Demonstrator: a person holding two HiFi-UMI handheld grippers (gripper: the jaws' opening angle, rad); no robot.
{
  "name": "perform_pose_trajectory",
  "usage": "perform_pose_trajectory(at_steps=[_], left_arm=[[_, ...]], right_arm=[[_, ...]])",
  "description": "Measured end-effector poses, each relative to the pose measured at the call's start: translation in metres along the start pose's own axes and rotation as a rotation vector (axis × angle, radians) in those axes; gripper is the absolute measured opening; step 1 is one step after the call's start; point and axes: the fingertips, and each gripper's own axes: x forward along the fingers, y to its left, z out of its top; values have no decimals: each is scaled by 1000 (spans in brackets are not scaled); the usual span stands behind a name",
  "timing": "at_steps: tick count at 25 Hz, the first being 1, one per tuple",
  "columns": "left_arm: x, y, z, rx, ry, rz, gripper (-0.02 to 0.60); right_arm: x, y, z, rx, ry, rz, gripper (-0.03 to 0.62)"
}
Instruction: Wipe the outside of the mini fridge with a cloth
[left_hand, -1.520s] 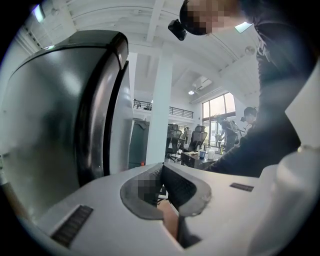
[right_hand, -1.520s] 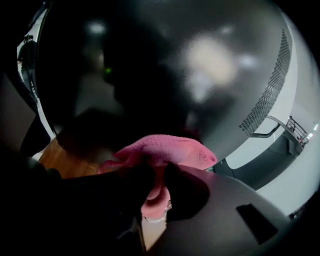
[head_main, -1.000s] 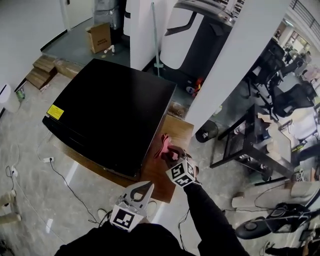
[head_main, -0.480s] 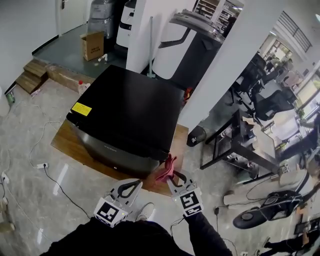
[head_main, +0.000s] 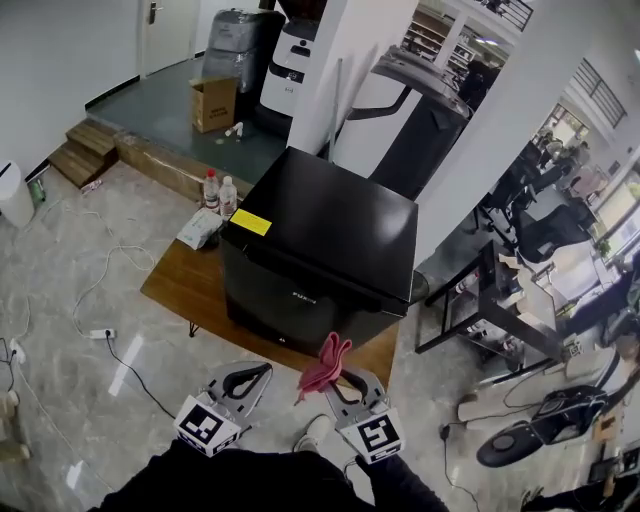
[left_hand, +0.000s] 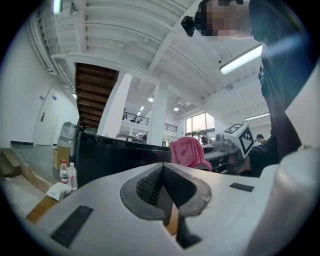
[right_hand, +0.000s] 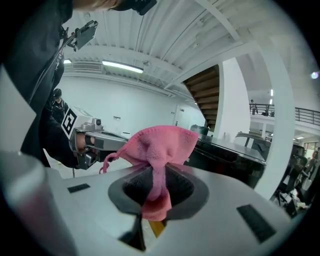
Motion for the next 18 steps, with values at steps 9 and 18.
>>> perform_pose_trajectory(at_steps=[9,18], left_arm=[[-121,65,1,-18,23,120,5],[-187,157,7,-27,16,297,5]], right_arm=[[88,124,56,-27,-65,129,71],[188,175,93,-47,-111,259,71]])
